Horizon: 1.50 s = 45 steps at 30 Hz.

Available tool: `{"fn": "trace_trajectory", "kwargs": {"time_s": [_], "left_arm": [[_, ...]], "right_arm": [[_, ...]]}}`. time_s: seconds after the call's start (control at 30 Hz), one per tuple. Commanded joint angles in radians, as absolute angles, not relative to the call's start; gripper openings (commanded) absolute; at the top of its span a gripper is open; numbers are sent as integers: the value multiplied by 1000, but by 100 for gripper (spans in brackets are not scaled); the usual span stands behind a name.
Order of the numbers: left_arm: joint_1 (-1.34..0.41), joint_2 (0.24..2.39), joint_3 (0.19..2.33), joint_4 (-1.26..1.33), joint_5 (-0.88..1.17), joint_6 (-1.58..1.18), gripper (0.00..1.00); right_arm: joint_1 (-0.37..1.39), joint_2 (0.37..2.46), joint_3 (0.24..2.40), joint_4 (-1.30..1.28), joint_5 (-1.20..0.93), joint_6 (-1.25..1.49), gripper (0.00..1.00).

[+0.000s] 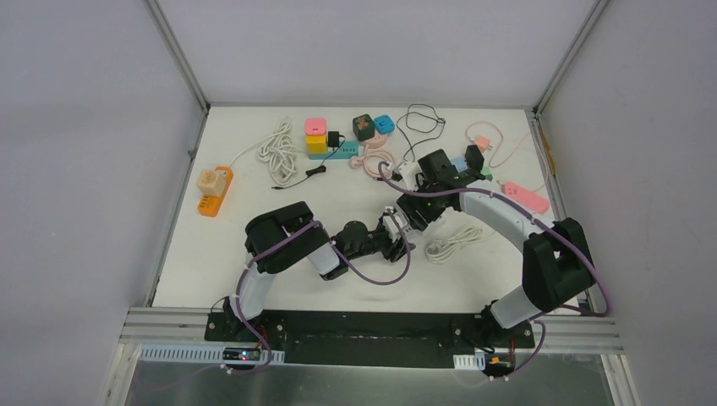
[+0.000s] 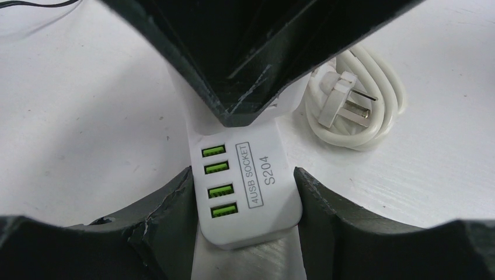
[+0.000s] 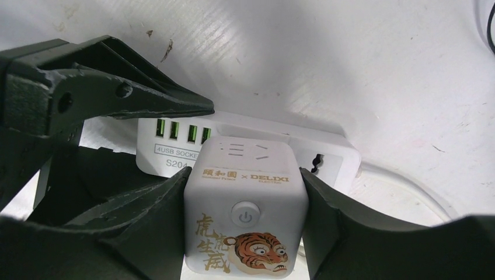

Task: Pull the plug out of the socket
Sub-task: Remove the plug from the socket.

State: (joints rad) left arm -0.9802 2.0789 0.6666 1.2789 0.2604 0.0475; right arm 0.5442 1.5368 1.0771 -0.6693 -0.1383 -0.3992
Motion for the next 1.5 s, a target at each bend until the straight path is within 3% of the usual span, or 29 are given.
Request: {"fn": "trace_trajectory", "kwargs": {"time_s": [0.0,0.23,0.6,0.97,1.47], "left_arm": [[-969,2085,676,1180,296,59,0],[-968,2082,672,1185,300,57,0],[-968,2089,686,1166,288,59,0],[-969,2088,686,1164,302,60,0],[-968,2089,687,1164,299,56,0]], "right_arm": [[504,1486,1128,-743,-393,-464,0],[460,1494,1129,-751,-452,-448,0],[636,1510,1133,-727,-344,-451,0],[420,1460,1121,-749,-494,-436,0],[586,1476,1109,-726,-448,-474,0]]}}
